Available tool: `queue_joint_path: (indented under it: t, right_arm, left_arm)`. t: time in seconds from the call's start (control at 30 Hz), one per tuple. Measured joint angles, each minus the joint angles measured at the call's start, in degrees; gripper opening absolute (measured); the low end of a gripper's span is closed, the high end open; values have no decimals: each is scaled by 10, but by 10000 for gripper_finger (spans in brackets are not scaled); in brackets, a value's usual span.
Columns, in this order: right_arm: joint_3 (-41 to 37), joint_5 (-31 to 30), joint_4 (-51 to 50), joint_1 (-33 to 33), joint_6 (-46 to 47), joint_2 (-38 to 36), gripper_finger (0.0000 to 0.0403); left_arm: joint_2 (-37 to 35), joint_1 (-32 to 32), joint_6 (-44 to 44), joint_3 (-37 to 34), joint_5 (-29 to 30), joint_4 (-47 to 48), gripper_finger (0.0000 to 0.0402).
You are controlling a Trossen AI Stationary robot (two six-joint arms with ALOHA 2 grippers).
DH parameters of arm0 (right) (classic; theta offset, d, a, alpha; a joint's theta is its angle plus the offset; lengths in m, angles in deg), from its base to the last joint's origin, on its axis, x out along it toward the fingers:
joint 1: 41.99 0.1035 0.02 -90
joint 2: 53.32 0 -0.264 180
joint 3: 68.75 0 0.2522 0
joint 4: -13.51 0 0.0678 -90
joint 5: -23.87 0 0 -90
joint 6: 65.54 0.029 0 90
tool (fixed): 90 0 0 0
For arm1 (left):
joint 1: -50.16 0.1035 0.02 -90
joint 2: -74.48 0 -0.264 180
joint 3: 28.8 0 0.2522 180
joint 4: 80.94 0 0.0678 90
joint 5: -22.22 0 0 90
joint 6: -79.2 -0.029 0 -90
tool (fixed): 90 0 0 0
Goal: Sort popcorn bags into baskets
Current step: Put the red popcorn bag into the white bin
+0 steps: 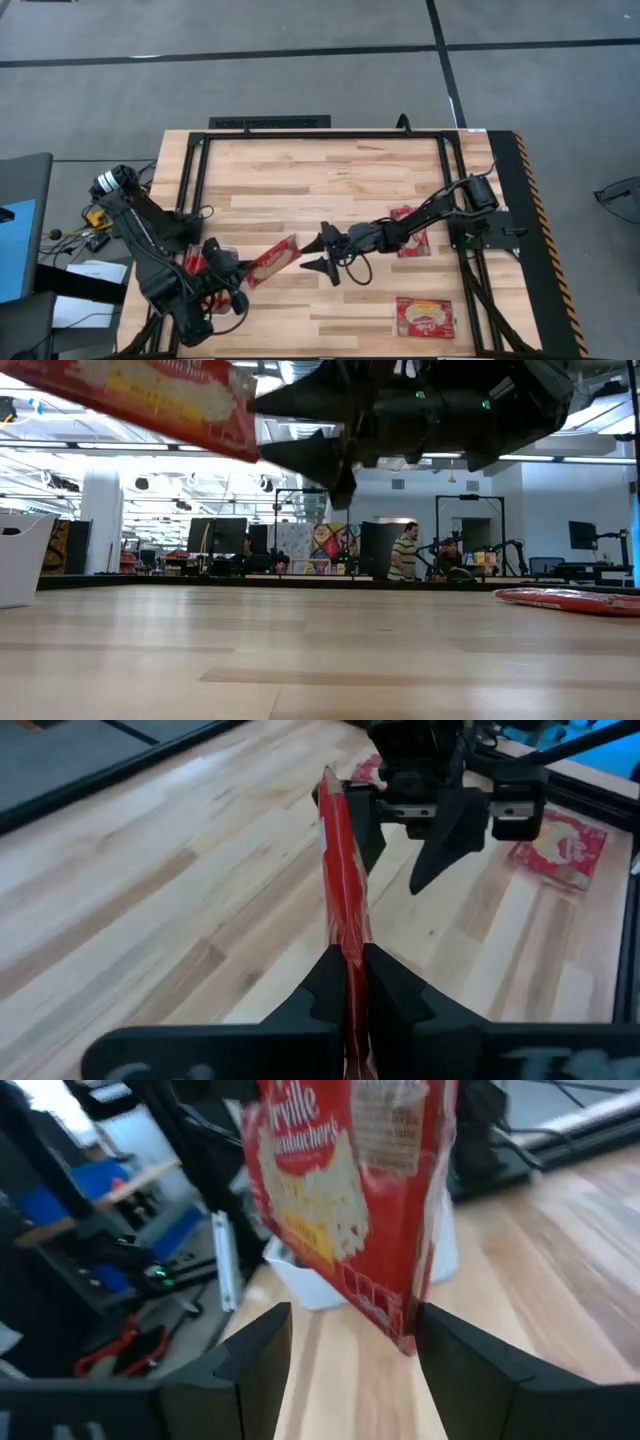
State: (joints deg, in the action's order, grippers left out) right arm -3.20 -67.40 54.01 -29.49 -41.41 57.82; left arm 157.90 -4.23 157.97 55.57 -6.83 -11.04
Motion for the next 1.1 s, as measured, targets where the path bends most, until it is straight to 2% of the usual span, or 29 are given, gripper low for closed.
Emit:
queue_joint_path:
  t: [0.13, 0.23, 0.47, 0.63, 0.8, 0.93, 1.1]
  right_arm:
    - [0, 32, 18, -7, -17, -1, 230]
    - [0, 36, 25, -11, -29, -6, 211]
    - [5, 30, 19, -22, -34, -3, 112]
    - [5, 36, 20, -21, -46, -3, 70]
    - [6, 76, 18, -21, -92, -3, 19]
    - [15, 99, -11, -23, -145, -2, 8]
    - [30, 126, -76, -29, -193, -2, 4]
  left_arm:
    - [0, -5, 2, 0, 7, -6, 4]
    - [0, -5, -3, 0, 4, -14, 5]
    - [-3, -5, -56, 0, 15, -53, 5]
    - [-3, -5, -78, 0, 24, -67, 5]
    - [-3, 5, -71, 0, 10, -72, 10]
    - [-3, 23, -61, 0, -31, -73, 39]
    - [-3, 62, -91, 0, -94, -84, 105]
